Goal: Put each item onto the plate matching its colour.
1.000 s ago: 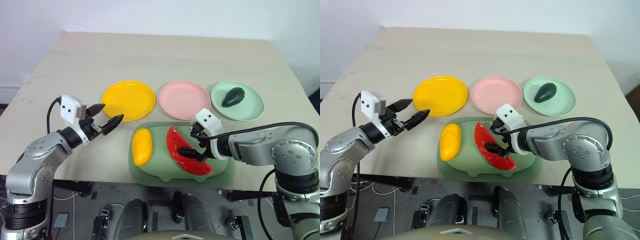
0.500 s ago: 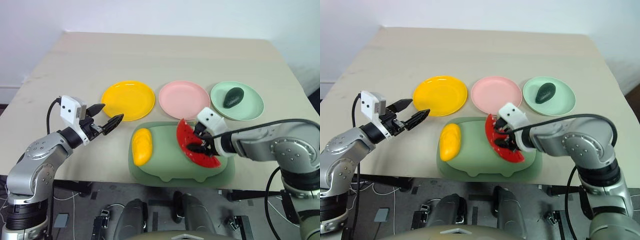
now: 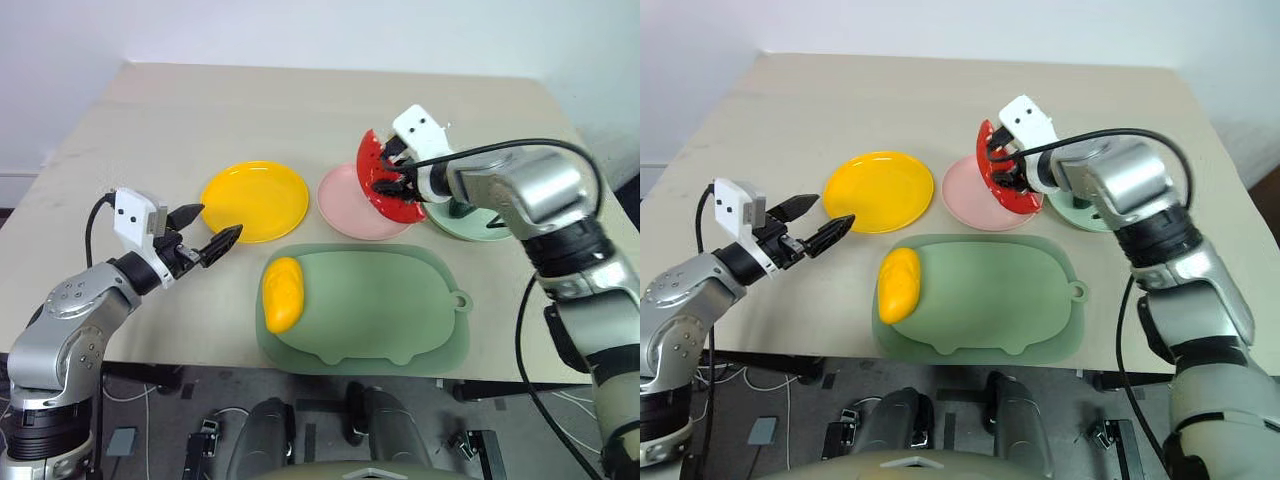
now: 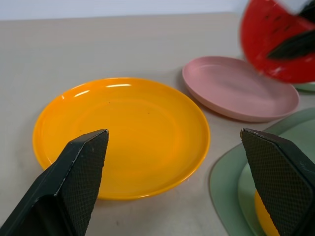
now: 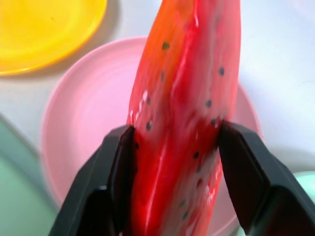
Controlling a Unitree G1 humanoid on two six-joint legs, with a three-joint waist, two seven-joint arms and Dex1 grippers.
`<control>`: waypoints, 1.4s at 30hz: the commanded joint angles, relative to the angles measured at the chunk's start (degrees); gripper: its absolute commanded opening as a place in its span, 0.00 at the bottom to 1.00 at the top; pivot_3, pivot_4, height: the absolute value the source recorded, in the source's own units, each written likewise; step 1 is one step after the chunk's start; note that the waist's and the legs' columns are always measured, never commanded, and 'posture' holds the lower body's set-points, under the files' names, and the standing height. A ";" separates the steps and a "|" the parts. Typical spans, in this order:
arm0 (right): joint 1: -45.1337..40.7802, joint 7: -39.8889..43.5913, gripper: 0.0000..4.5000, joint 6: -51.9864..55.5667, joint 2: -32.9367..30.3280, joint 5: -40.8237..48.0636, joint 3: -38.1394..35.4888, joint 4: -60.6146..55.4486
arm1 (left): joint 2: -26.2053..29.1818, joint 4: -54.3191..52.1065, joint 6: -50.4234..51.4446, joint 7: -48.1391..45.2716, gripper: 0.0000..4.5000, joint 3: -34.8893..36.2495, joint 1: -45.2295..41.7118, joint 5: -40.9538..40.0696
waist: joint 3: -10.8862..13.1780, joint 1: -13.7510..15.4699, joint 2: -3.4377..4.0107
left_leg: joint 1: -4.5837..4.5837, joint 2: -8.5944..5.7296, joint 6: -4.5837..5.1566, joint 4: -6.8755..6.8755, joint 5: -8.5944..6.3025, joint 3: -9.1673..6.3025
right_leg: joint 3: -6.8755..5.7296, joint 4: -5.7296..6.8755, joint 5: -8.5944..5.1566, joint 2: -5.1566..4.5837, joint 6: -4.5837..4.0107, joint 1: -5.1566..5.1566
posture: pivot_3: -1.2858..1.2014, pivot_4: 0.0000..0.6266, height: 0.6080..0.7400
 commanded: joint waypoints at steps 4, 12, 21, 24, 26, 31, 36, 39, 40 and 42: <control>-3.75 8.08 0.52 -13.26 5.11 -10.88 0.99 12.39 | 1.02 -7.43 2.33 2.44 1.00 2.73 1.76 -1.77 | 0.01 -0.15 0.02 | -0.03 0.02 -0.18 -0.01 0.10 -0.01 | 0.00 0.00 0.01 -0.02 0.02 -0.01 | 0.52 0.24 1.00; -2.82 11.09 1.00 -19.80 5.46 -15.84 -3.89 9.59 | 1.67 -12.06 6.65 5.23 1.00 5.81 4.16 -5.31 | 0.02 -0.20 0.04 | -0.01 0.02 -0.19 0.00 0.10 -0.03 | -0.01 0.03 0.01 -0.04 0.02 -0.01 | 0.52 0.24 1.00; 7.40 18.78 1.00 -27.91 -2.98 -12.55 -15.34 -9.25 | 2.23 -21.82 20.94 20.44 1.00 7.02 1.21 -18.76 | 0.01 0.52 0.02 | 0.05 0.02 -0.23 0.00 0.12 -0.13 | -0.03 0.01 0.02 -0.08 0.03 0.09 | 0.52 0.24 1.00; 14.46 25.49 1.00 -26.92 -7.41 -6.50 -20.46 -18.46 | 0.61 -24.10 26.22 30.67 1.00 3.80 -2.23 -25.85 | 0.01 0.80 0.02 | 0.04 0.00 -0.22 0.02 0.12 -0.24 | -0.07 -0.04 0.05 -0.12 0.09 0.18 | 0.52 0.24 1.00; 17.52 26.12 1.00 -24.97 -8.77 -5.09 -22.37 -20.89 | -0.15 -24.15 29.08 36.85 1.00 1.20 -3.97 -30.38 | 0.02 0.54 0.03 | 0.10 0.00 -0.22 0.03 0.12 -0.21 | -0.05 -0.03 0.08 -0.16 0.13 0.22 | 0.52 0.24 1.00; 22.92 24.03 1.00 -23.48 -9.69 -6.62 -23.47 -22.48 | -1.75 -20.58 31.88 51.99 1.00 -4.96 -7.84 -40.51 | 0.01 0.17 0.03 | 0.37 -0.02 -0.22 0.04 0.12 -0.14 | 0.05 0.00 0.10 -0.04 0.12 0.39 | 0.52 0.24 1.00; 25.67 21.71 1.00 -22.01 -9.15 -6.59 -24.35 -23.15 | -1.81 -16.49 29.91 67.42 1.00 -12.85 -11.71 -51.37 | 0.01 0.55 0.03 | 0.40 -0.03 -0.43 0.03 0.24 -0.17 | 0.10 0.04 0.14 -0.01 0.05 0.40 | 0.52 0.24 1.00; 26.41 21.15 1.00 -21.46 -9.02 -6.29 -24.40 -24.31 | -1.15 -14.43 27.14 74.72 1.00 -16.70 -11.96 -56.65 | 0.01 0.55 0.03 | 0.38 -0.04 -0.43 0.03 0.24 -0.17 | 0.11 0.03 0.14 -0.03 0.05 0.39 | 0.52 0.24 1.00; 26.47 20.91 1.00 -21.09 -8.89 -6.12 -24.46 -24.77 | -0.55 -13.92 26.78 76.26 1.00 -18.11 -11.81 -57.69 | 0.01 0.54 0.03 | 0.38 -0.04 -0.44 0.03 0.24 -0.16 | 0.11 0.02 0.14 -0.02 0.05 0.39 | 0.52 0.24 1.00; 26.22 20.50 1.00 -20.25 -8.49 -5.67 -24.57 -25.36 | 0.71 -12.75 27.13 77.41 1.00 -21.24 -12.04 -58.62 | 0.01 0.54 0.03 | 0.38 -0.05 -0.44 0.03 0.25 -0.15 | 0.10 0.02 0.14 -0.02 0.05 0.38 | 0.52 0.24 1.00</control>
